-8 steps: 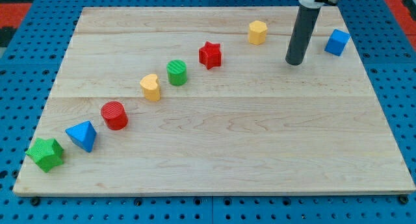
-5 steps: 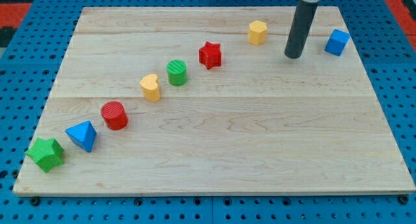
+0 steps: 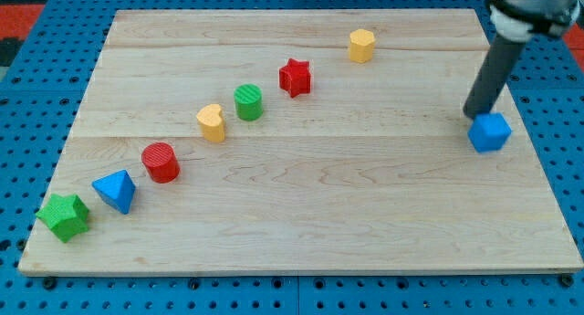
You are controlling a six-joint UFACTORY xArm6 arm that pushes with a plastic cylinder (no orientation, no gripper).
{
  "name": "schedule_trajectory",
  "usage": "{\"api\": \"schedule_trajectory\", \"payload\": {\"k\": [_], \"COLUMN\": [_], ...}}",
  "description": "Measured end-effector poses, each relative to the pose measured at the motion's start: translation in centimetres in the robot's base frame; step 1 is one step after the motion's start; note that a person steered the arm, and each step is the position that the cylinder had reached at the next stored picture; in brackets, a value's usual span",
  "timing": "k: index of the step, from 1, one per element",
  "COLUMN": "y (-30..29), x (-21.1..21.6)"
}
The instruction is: Push the blue cube to the bottom right
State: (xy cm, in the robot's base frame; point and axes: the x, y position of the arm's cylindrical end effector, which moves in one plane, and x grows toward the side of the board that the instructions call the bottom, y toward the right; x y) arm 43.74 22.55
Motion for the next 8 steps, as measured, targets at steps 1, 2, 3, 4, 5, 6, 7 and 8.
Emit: {"api": "schedule_trajectory", "payload": {"k": [1,2,3,4,5,6,7,8], "y": [-1.6,-1.2,3.1,2.9,1.9,7.3,9.6,4.9], "x": [1.9,0.5,2.1,8.1,11.8,11.9,17.0,17.9]}}
